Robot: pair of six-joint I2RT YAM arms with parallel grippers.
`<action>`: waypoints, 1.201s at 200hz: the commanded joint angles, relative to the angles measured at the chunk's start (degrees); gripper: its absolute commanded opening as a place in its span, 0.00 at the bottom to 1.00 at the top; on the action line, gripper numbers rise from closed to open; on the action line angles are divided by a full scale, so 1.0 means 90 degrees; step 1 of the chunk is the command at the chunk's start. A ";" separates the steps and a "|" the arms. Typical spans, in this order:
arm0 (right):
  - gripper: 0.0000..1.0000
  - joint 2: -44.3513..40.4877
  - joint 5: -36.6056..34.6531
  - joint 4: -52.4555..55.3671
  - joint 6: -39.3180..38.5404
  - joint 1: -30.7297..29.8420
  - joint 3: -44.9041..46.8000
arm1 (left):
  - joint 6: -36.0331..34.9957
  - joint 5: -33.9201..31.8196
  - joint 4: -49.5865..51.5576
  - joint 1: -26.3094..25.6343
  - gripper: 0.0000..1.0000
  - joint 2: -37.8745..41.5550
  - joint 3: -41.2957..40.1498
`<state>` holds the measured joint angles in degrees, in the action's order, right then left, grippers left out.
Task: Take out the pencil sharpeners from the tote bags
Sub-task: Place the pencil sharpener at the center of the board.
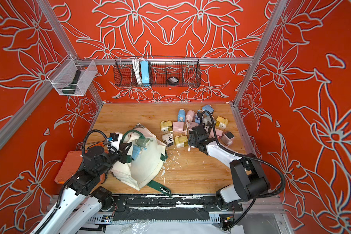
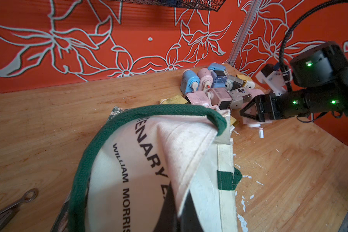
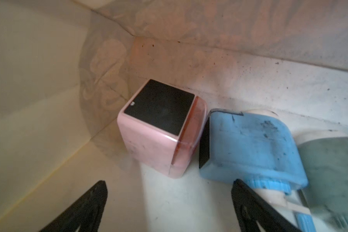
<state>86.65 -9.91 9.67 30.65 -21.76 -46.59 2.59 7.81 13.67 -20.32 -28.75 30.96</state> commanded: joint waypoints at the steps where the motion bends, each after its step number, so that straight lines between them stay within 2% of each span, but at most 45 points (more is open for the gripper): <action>1: 0.46 0.0423 0.0260 0.0175 0.0118 0.0045 -0.0412 | 0.0034 0.0036 -0.0123 -0.0045 0.00 0.0114 -0.0061; 21: 0.47 0.0687 0.0170 0.0239 0.0119 0.0064 -0.0533 | 0.0034 0.0031 -0.0123 -0.0047 0.00 0.0116 -0.0061; 36: 0.52 0.0812 0.0108 0.0224 0.0118 0.0075 -0.0574 | 0.0035 0.0047 -0.0127 -0.0047 0.00 0.0115 -0.0061; 84: 0.87 0.0866 0.0179 0.0552 0.0034 0.0074 -0.0804 | 0.0036 0.0048 -0.0132 -0.0057 0.00 0.0106 -0.0061; 117: 0.98 0.0422 0.0135 0.0798 -0.0085 0.0074 -0.0887 | 0.0035 0.0047 -0.0132 -0.0057 0.00 0.0098 -0.0059; 164: 0.98 -0.0707 0.0191 0.0980 -0.0328 0.0054 -0.0825 | 0.0034 0.0039 -0.0123 -0.0055 0.00 0.0097 -0.0061; 177: 0.91 -0.1191 0.0564 0.0665 -0.0430 0.0023 -0.0610 | 0.0034 0.0024 -0.0123 -0.0057 0.00 0.0085 -0.0061; 190: 0.87 -0.1731 0.1103 0.0140 -0.0457 -0.0124 -0.0265 | 0.0034 0.0030 -0.0123 -0.0057 0.00 0.0089 -0.0061; 207: 0.87 -0.2300 0.1266 -0.0261 -0.0518 -0.0649 0.0064 | 0.0037 0.0015 -0.0123 -0.0057 0.00 0.0087 -0.0061; 221: 0.86 -0.2658 0.1182 -0.0417 -0.0700 -0.1300 0.0223 | 0.0034 0.0001 -0.0123 -0.0057 0.00 0.0085 -0.0061; 240: 0.85 -0.2936 0.1515 -0.1030 -0.0669 -0.2117 0.0612 | 0.0032 -0.0001 -0.0122 -0.0057 0.00 0.0083 -0.0051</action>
<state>62.26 -0.93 7.03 26.06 -33.82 -45.10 2.59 7.79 13.74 -20.32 -28.60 30.94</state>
